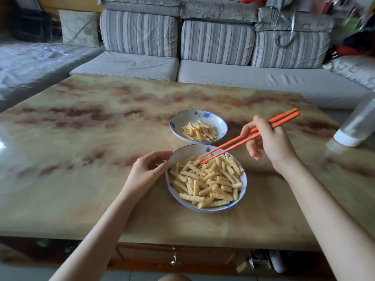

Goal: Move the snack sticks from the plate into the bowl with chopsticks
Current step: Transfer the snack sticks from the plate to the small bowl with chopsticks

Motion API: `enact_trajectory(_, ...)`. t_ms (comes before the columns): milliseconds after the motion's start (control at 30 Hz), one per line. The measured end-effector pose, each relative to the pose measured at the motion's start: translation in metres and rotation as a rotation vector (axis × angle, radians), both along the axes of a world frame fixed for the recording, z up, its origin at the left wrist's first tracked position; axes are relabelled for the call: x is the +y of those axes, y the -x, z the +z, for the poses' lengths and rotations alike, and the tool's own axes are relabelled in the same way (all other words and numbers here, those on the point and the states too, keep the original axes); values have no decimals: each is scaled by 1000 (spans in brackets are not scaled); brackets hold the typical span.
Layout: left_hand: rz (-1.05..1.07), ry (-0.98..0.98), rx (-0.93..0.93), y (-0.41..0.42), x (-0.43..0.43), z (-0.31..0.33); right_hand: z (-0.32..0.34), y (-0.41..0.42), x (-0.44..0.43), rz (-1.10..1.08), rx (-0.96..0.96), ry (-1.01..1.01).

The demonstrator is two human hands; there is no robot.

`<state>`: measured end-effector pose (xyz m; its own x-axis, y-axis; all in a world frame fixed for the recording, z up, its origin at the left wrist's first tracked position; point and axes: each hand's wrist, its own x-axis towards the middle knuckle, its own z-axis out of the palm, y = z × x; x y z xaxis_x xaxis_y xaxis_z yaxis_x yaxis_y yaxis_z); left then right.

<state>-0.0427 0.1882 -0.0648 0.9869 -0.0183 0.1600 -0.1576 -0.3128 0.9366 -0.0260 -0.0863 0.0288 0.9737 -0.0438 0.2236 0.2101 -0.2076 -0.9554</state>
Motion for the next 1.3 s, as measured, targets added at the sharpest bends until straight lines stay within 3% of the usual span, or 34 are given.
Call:
enact_trajectory(800, -1, 4, 2, 0, 1, -1, -4, -49, 18, -310, -87, -322)
enact_trajectory(1300, -5, 0, -12, -1, 0, 0, -13, -55, 26, -301, -137, -262)
